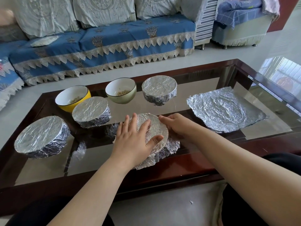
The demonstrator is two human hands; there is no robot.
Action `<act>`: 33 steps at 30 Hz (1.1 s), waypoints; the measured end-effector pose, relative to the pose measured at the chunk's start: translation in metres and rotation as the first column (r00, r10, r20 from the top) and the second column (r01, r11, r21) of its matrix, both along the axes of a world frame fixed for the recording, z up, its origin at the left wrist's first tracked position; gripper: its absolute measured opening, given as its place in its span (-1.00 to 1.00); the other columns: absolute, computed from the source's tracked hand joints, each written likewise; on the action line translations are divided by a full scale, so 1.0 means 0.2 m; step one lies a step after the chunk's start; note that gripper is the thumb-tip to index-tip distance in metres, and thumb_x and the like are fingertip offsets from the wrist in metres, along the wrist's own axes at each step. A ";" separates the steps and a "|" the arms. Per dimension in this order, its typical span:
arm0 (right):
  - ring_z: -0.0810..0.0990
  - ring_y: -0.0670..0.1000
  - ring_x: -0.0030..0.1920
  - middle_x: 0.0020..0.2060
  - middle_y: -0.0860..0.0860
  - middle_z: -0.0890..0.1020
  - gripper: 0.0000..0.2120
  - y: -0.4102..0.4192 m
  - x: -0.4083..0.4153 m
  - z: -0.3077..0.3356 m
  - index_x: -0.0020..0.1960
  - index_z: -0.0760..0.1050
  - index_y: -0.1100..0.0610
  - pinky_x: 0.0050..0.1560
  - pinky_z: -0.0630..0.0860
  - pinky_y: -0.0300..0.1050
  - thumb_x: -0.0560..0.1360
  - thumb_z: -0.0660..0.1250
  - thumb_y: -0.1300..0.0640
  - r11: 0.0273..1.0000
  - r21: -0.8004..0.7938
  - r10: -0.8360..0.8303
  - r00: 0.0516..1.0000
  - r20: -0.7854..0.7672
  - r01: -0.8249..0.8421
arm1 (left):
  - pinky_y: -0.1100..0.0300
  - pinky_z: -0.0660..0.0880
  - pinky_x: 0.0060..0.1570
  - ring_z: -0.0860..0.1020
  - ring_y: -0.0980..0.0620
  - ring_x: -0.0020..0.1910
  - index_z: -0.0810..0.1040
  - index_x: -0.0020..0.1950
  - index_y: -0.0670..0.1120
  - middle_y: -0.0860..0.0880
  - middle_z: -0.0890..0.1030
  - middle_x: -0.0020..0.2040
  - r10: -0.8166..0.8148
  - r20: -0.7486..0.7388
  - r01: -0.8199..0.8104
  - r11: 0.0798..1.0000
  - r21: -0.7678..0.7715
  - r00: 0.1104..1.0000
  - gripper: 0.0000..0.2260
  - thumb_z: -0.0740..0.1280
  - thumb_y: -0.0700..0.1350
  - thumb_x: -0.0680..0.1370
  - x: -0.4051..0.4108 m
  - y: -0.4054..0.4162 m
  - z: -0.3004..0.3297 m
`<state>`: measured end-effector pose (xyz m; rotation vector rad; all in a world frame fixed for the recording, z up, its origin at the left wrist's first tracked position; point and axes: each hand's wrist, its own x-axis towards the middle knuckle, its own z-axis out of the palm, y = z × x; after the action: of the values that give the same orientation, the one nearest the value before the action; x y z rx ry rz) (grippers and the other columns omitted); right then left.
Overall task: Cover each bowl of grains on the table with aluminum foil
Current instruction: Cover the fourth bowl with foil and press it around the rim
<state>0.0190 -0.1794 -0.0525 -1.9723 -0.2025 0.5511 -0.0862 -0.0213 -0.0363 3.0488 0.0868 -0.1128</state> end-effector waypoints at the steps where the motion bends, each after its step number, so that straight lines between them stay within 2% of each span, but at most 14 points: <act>1: 0.19 -0.04 -0.56 -0.50 -0.01 0.28 -0.57 0.00 0.00 0.01 -0.30 0.29 0.08 -0.45 0.14 -0.17 0.54 0.29 -0.19 0.999 -0.011 0.030 1.000 0.000 -0.030 | -0.10 -0.21 0.54 -0.25 -0.13 0.58 -0.06 0.60 0.18 -0.12 -0.19 0.62 0.000 0.000 0.000 1.000 0.002 1.000 -0.06 -0.41 0.53 0.28 0.00 0.00 0.00; 3: 0.23 -0.07 -0.57 -0.49 -0.02 0.31 -0.64 -0.01 -0.01 0.03 -0.22 0.37 0.10 -0.48 0.17 -0.20 0.54 0.30 -0.17 0.999 0.034 0.024 1.000 -0.020 -0.023 | -0.10 -0.22 0.53 -0.25 -0.13 0.58 -0.07 0.60 0.18 -0.12 -0.19 0.62 -0.001 0.000 0.001 1.000 0.005 1.000 -0.06 -0.42 0.53 0.28 0.00 0.00 0.00; 6: 0.36 -0.14 -0.58 -0.41 -0.03 0.42 -0.78 -0.02 -0.03 0.04 -0.01 0.47 0.12 -0.55 0.27 -0.26 0.56 0.33 -0.05 0.971 0.232 -0.005 0.976 -0.219 0.057 | -0.09 -0.23 0.53 -0.25 -0.13 0.58 -0.07 0.60 0.18 -0.12 -0.19 0.62 -0.006 0.001 0.006 1.000 0.000 1.000 -0.06 -0.42 0.53 0.28 0.00 0.00 0.00; 10: 0.54 -0.08 -0.40 -0.30 0.02 0.60 -0.94 -0.03 -0.02 0.05 -0.04 0.53 0.14 -0.41 0.54 -0.26 0.56 0.32 0.15 0.870 0.470 0.088 0.892 -0.444 0.149 | -0.09 -0.23 0.53 -0.25 -0.11 0.58 -0.08 0.60 0.18 -0.11 -0.20 0.62 -0.011 -0.004 0.011 1.000 0.000 1.000 -0.07 -0.41 0.53 0.29 -0.01 0.00 0.00; 13: 0.55 -0.07 -0.33 -0.22 0.03 0.60 -0.95 -0.03 0.00 0.03 -0.01 0.53 0.13 -0.31 0.55 -0.27 0.54 0.33 0.22 0.821 0.528 0.110 0.845 -0.524 0.220 | -0.10 -0.23 0.53 -0.25 -0.12 0.58 -0.09 0.60 0.18 -0.11 -0.20 0.62 -0.013 -0.004 0.013 1.000 0.003 1.000 -0.07 -0.42 0.52 0.29 0.00 0.00 0.01; 17: 0.60 -0.06 -0.41 -0.24 0.05 0.61 -0.93 -0.04 0.00 0.03 0.03 0.52 0.17 -0.42 0.57 -0.23 0.57 0.28 0.26 0.787 0.581 0.167 0.836 -0.522 0.206 | -0.09 -0.24 0.52 -0.24 -0.12 0.58 -0.08 0.60 0.17 -0.11 -0.20 0.62 -0.018 -0.005 0.018 1.000 0.003 1.000 -0.07 -0.42 0.52 0.29 -0.01 0.00 0.01; 20: 0.65 -0.01 -0.30 -0.19 0.08 0.65 -0.87 -0.04 0.00 0.03 0.07 0.56 0.23 -0.26 0.62 -0.17 0.58 0.27 0.23 0.801 0.574 0.176 0.851 -0.495 0.169 | -0.09 -0.24 0.52 -0.25 -0.12 0.58 -0.09 0.60 0.18 -0.10 -0.20 0.62 -0.018 -0.008 0.018 1.000 0.002 1.000 -0.08 -0.42 0.52 0.29 0.00 0.00 0.01; 22: 0.67 0.01 -0.29 -0.22 0.10 0.68 -0.83 -0.04 0.00 0.03 0.07 0.56 0.28 -0.25 0.63 -0.15 0.58 0.26 0.22 0.798 0.576 0.168 0.855 -0.491 0.174 | -0.09 -0.23 0.52 -0.24 -0.12 0.58 -0.07 0.60 0.18 -0.11 -0.19 0.62 -0.014 -0.004 0.014 1.000 0.000 1.000 -0.07 -0.41 0.52 0.29 0.00 0.00 0.01; 26: 0.65 0.00 -0.41 -0.35 0.11 0.68 -0.80 -0.04 -0.03 0.02 -0.04 0.56 0.30 -0.40 0.57 -0.20 0.60 0.26 0.17 0.807 0.555 0.115 0.870 -0.480 0.200 | -0.09 -0.22 0.51 -0.22 -0.13 0.59 -0.06 0.60 0.18 -0.11 -0.18 0.62 -0.011 0.003 0.011 1.000 0.000 1.000 -0.07 -0.42 0.52 0.29 0.00 0.01 0.00; 30: 0.66 0.05 -0.37 -0.30 0.14 0.68 -0.75 -0.02 -0.05 -0.01 -0.04 0.58 0.29 -0.34 0.60 -0.12 0.56 0.31 0.09 0.832 0.508 0.043 0.886 -0.462 0.224 | -0.09 -0.20 0.52 -0.20 -0.14 0.59 -0.04 0.60 0.18 -0.12 -0.15 0.62 -0.014 0.022 0.014 1.000 -0.005 1.000 -0.03 -0.46 0.54 0.27 0.00 0.01 0.00; 33: 0.63 0.02 -0.45 -0.39 0.11 0.66 -0.74 -0.02 -0.06 -0.01 -0.13 0.57 0.29 -0.42 0.56 -0.17 0.57 0.31 0.09 0.841 0.489 0.002 0.903 -0.430 0.231 | -0.09 -0.20 0.52 -0.18 -0.15 0.59 -0.03 0.60 0.18 -0.13 -0.13 0.62 -0.015 0.034 0.015 1.000 -0.017 0.999 0.03 -0.51 0.56 0.23 0.00 0.01 0.00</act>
<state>0.0071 -0.1825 -0.0548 -1.2787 0.0382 0.7314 -0.0870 -0.0199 -0.0369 3.0332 0.0604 -0.0632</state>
